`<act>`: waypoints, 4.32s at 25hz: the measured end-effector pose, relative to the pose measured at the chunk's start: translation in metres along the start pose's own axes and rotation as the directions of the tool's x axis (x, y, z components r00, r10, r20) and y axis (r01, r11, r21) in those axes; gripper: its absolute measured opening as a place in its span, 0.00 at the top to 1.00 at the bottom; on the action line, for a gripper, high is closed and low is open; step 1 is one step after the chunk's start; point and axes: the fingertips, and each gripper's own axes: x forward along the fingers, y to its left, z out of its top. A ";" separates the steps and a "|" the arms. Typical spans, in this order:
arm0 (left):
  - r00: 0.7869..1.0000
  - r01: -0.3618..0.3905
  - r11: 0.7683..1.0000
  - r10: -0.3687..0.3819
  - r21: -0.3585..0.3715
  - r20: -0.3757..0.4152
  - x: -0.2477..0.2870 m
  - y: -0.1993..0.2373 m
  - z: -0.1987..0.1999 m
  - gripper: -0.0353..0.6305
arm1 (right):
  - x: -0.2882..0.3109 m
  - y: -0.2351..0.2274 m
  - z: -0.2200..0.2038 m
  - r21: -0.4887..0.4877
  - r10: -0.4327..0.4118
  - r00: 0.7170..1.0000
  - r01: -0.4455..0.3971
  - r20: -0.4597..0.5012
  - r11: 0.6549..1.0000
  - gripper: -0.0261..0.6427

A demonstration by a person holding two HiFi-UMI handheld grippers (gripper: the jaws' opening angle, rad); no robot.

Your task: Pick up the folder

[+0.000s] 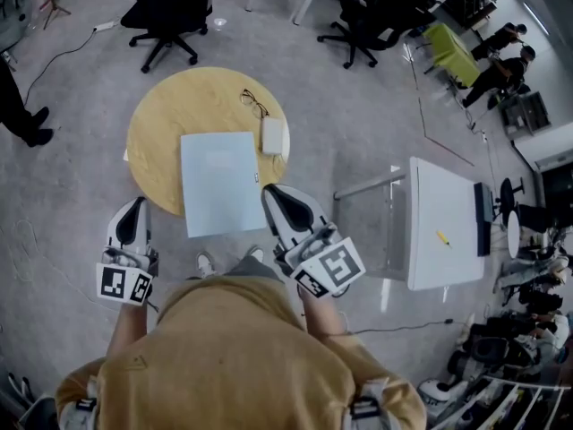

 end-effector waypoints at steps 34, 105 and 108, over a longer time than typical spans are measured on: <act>0.882 -0.069 0.924 -0.119 -0.376 -0.455 0.015 -0.026 -0.187 0.77 | -0.020 -0.117 -0.202 0.443 0.212 0.922 -0.050 -0.324 0.895 0.76; 0.598 -0.324 0.549 -0.513 -0.771 -0.616 0.021 -0.060 -0.363 0.35 | -0.024 -0.078 -0.428 0.926 0.629 0.683 0.228 -0.372 0.300 0.41; 0.608 -0.303 0.552 -0.516 -0.777 -0.603 0.024 -0.064 -0.360 0.36 | -0.029 -0.080 -0.432 0.905 0.618 0.665 0.259 -0.421 0.338 0.41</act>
